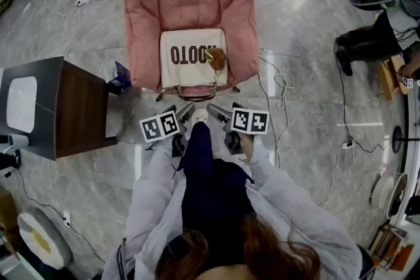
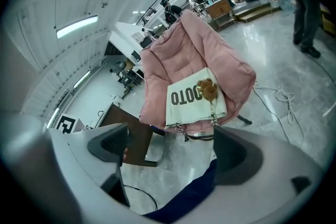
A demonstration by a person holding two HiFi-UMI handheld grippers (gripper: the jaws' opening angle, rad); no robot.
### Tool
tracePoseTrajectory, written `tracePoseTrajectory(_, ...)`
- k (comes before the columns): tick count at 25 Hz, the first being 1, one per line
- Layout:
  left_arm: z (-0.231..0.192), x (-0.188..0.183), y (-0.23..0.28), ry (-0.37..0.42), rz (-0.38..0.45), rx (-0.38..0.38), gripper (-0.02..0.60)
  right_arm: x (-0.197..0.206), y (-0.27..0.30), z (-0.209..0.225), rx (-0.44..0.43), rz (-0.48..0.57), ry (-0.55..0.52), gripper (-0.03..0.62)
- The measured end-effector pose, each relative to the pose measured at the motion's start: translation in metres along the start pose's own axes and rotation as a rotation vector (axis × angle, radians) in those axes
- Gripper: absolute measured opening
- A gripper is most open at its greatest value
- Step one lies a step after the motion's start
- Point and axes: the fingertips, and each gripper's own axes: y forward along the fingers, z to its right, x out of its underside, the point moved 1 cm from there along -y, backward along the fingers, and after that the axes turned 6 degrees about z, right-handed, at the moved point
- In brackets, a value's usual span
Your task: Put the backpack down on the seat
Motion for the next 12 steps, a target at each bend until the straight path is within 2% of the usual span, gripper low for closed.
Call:
tracePoseTrajectory(4, 0.019, -0.012, -0.018, 0.088, 0.032, 0.037, 0.367, -0.014, -0.018, -0.016, -0.034, 0.068, -0.031, 0.523)
tracePoseTrajectory(9, 0.043, -0.024, -0.044, 0.129, 0.099, 0.074, 0.367, -0.025, -0.051, -0.034, -0.088, 0.136, -0.054, 0.495)
tracePoseTrajectory(12, 0.062, -0.034, -0.062, 0.189, 0.143, 0.098, 0.367, -0.033, -0.073, -0.047, -0.12, 0.173, -0.109, 0.491)
